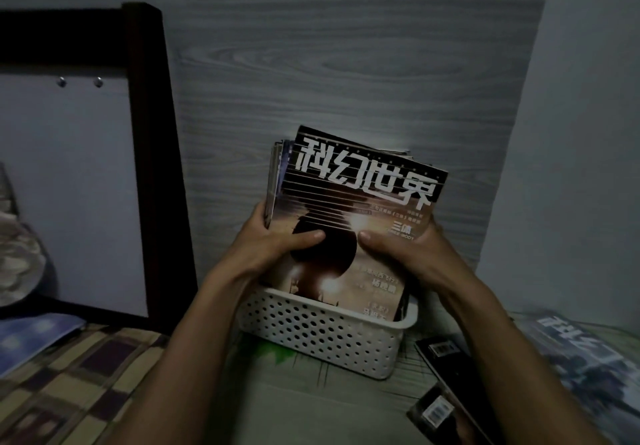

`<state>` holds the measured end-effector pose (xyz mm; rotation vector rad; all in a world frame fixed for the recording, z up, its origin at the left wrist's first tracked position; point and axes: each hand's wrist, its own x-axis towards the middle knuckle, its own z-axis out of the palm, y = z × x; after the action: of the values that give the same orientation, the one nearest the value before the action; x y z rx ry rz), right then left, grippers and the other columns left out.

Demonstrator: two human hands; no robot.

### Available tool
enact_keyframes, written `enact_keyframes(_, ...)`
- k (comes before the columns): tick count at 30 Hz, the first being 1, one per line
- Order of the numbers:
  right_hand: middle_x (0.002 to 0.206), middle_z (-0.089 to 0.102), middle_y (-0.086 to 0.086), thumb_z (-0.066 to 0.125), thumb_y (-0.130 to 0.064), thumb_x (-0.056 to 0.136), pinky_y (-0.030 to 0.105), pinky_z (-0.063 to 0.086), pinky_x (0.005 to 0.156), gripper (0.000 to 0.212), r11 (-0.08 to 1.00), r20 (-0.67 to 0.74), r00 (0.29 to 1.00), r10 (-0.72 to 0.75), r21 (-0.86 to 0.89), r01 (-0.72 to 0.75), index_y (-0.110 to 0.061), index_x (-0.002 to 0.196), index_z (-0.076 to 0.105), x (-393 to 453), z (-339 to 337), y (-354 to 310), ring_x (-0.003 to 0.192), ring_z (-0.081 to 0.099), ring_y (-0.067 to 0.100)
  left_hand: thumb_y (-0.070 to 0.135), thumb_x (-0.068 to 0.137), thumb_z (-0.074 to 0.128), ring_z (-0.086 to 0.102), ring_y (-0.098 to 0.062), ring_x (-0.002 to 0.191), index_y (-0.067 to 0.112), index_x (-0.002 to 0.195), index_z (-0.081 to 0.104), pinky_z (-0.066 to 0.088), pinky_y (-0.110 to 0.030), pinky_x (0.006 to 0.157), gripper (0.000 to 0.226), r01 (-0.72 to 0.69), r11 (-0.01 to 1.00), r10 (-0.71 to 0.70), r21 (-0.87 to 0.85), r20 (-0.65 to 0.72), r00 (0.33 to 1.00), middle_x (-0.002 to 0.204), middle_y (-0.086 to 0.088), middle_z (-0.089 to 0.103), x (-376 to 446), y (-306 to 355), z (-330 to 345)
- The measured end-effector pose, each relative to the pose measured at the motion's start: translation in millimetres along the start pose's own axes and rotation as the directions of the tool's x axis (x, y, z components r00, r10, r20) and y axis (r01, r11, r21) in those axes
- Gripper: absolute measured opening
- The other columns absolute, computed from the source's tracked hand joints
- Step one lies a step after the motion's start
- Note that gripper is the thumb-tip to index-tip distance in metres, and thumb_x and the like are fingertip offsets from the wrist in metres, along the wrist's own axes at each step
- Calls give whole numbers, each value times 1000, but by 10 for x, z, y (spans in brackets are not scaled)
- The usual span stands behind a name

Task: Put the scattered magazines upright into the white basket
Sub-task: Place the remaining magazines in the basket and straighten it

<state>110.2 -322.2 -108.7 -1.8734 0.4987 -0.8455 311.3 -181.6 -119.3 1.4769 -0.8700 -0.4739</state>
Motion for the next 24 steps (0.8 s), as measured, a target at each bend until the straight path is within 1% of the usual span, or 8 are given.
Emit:
enact_keyframes(3, 99, 77, -7, 85, -50, 53, 15, 56, 63, 69, 992, 77, 997, 16, 127, -26, -24, 113, 67, -49, 51, 28, 89, 73, 10, 60, 23, 92, 60, -8, 93, 65, 92, 47, 49, -27, 71, 83, -21, 1000, 21, -5, 0, 1000, 100, 21, 58, 2, 2, 7)
enact_keyframes(7, 98, 78, -2, 89, -41, 52, 19, 57, 63, 74, 982, -14, 1000, -19, 187, 21, -16, 117, 63, -83, 111, 40, 85, 75, 13, 55, 26, 93, 70, -9, 88, 64, 85, 60, 54, -27, 72, 69, -86, 995, 84, -48, -39, 996, 90, 20, 73, 4, -27, -17)
enact_keyframes(10, 107, 74, 2, 91, -46, 49, 29, 60, 73, 87, 985, -82, 993, -82, 144, 93, -18, 123, 57, -71, 132, -41, 92, 73, 14, 54, 35, 93, 70, 0, 88, 62, 93, 62, 56, -24, 72, 66, -190, 978, 187, -82, -50, 981, 98, 29, 71, -31, -25, -65)
enact_keyframes(14, 114, 72, -2, 91, -42, 51, 21, 59, 73, 89, 964, -172, 966, -195, 145, 221, -23, 128, 52, -86, 172, -97, 97, 71, 8, 49, 42, 93, 70, -7, 100, 54, 104, 61, 58, -26, 78, 70, -329, 934, 313, -139, -120, 942, 110, 17, 73, -62, -32, -66)
enact_keyframes(16, 114, 73, 1, 90, -40, 54, 31, 61, 78, 85, 962, -152, 971, -182, 176, 208, -19, 128, 54, -73, 205, -71, 100, 72, 14, 45, 44, 94, 70, -9, 101, 50, 106, 62, 58, -26, 79, 70, -323, 929, 311, -180, -93, 946, 111, 13, 73, -55, -26, -26)
enact_keyframes(18, 113, 73, 4, 90, -39, 55, 39, 61, 82, 84, 960, -111, 983, -148, 221, 170, -18, 128, 55, -65, 223, -45, 100, 72, 20, 50, 43, 93, 70, -3, 97, 53, 102, 63, 57, -20, 74, 66, -283, 940, 276, -188, -64, 959, 108, 19, 73, -56, 2, 16)
enact_keyframes(21, 117, 71, 0, 92, -34, 55, 31, 60, 75, 94, 956, -74, 986, -147, 246, 160, -29, 135, 43, -27, 155, -48, 100, 72, 17, 56, 43, 90, 65, 8, 95, 56, 105, 58, 51, -19, 77, 71, -254, 957, 254, -139, -16, 967, 106, 29, 69, -32, 21, 56)
enact_keyframes(24, 120, 68, -2, 92, -35, 56, 21, 58, 70, 100, 965, -60, 985, -159, 201, 168, -34, 139, 37, -3, 138, -59, 99, 71, 11, 54, 42, 91, 64, 2, 101, 47, 119, 53, 49, -25, 83, 86, -234, 965, 231, -121, -31, 972, 111, 24, 68, -19, -19, 89)
